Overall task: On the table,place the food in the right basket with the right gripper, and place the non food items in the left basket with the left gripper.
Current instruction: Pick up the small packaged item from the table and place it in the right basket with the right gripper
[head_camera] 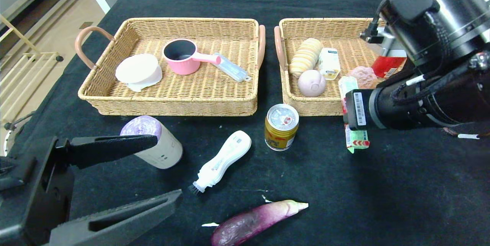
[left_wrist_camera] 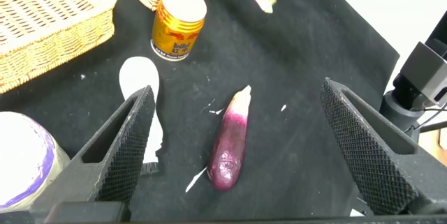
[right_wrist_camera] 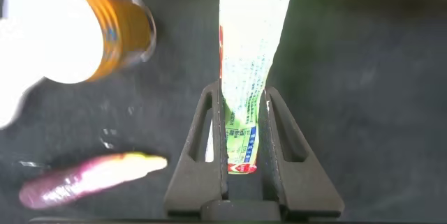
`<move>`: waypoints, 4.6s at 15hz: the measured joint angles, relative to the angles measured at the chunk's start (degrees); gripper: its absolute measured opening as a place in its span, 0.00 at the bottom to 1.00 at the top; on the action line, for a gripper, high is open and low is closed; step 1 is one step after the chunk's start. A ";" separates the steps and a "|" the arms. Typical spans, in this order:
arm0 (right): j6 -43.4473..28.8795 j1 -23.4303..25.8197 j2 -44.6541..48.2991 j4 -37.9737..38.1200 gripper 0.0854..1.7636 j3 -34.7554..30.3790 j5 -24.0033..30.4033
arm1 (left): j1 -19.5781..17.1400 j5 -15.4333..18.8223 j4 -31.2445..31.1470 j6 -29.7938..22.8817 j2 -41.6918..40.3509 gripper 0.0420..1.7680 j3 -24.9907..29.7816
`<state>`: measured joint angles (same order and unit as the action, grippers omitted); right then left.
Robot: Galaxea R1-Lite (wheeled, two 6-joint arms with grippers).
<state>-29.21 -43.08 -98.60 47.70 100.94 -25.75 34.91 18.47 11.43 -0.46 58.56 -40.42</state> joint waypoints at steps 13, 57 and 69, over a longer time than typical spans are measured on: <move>19.52 10.56 -7.33 -19.46 0.16 11.57 0.04 | -1.60 0.05 1.21 0.30 -0.02 0.97 0.35; 6.17 -5.23 -7.69 -10.56 0.95 10.36 -5.86 | -3.00 0.05 3.22 0.46 0.23 0.97 1.01; 0.05 -11.04 -14.80 -9.84 0.96 10.31 -7.41 | -3.25 0.07 3.33 0.46 0.11 0.97 0.95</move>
<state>-29.16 -54.13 -113.40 37.86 111.25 -33.16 31.66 18.54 14.76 0.00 58.67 -39.47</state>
